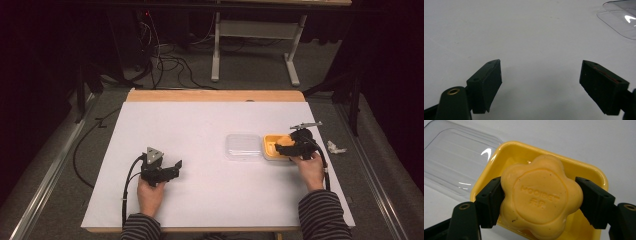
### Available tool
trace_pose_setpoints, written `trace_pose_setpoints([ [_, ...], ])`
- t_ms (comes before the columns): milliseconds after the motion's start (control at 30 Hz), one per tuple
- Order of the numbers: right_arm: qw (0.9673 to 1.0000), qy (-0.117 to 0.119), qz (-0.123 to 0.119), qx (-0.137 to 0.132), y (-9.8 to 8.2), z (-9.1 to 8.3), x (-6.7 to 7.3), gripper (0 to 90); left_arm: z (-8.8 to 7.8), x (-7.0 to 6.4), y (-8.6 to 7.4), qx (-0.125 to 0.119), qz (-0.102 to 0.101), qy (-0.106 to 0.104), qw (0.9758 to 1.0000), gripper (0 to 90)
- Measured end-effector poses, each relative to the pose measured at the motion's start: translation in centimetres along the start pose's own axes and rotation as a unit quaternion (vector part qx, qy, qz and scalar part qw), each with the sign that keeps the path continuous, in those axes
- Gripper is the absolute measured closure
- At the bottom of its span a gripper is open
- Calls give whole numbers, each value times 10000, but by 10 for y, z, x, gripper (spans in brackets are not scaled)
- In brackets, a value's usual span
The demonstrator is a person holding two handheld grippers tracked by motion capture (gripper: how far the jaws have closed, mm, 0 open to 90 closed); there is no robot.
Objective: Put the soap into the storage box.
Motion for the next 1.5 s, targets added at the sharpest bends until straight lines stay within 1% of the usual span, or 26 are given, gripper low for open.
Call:
trace_pose_setpoints([
  [167, 9999, -23, 95, 60, -2, 4, -4, 273, 0, 0, 0, 0, -2, -3, 10000, 186],
  [267, 9998, 6, 150, 107, -3, 6, -5, 273, 0, 0, 0, -4, 14, -2, 10000, 186],
  [433, 9997, -1, 187, 151, -4, 10, -5, 272, 0, 0, 0, -4, 15, 0, 10000, 186],
  [500, 9996, -18, 179, 202, -6, 12, -4, 272, 0, 0, 0, -1, 3, -4, 10000, 186],
  [600, 9997, -49, 162, 201, -6, 13, -4, 271, 0, 0, 0, -4, 15, 0, 10000, 186],
  [700, 9997, -169, 152, 127, -5, 13, -4, 270, 0, 0, 0, -10, 3, -2, 10000, 186],
  [800, 9997, -242, 83, 3, -2, 11, -4, 273, 0, 0, 0, -1, 20, 3, 10000, 186],
  [967, 9996, -268, 66, -88, -1, 9, -3, 248, 0, -1, 0, -24, -1, -17, 10000, 185],
  [1133, 9990, -270, 103, -338, 1, 2, -1, 229, -1, -1, 0, -10, 46, -18, 10000, 185],
  [1200, 9985, -296, 90, -444, 2, -2, -1, 228, -1, -1, 0, -11, 55, -20, 10000, 185],
  [1300, 9975, -252, 136, -651, 3, -12, 0, 227, -1, -1, 0, -17, 65, -11, 10000, 184],
  [1400, 9967, -206, 155, -773, 4, -20, 0, 226, -1, -1, 0, -16, 54, -16, 10000, 184],
  [1467, 9955, -197, 120, -915, 4, -28, 0, 228, -1, 0, -1, -3, 71, -9, 10000, 184],
  [1500, 9953, -195, 124, -945, 4, -30, 0, 230, -1, -1, 0, -13, 58, -14, 10000, 184],
])
Point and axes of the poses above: each handheld gripper's, and its own axes: z roughly forward along the jaws, y roughly out of its top, x roughly to its left, the point moved 9 cm from there along z, roughly forward along the jaws, and after that the axes turned 8 degrees about y, right-handed, at the moved point
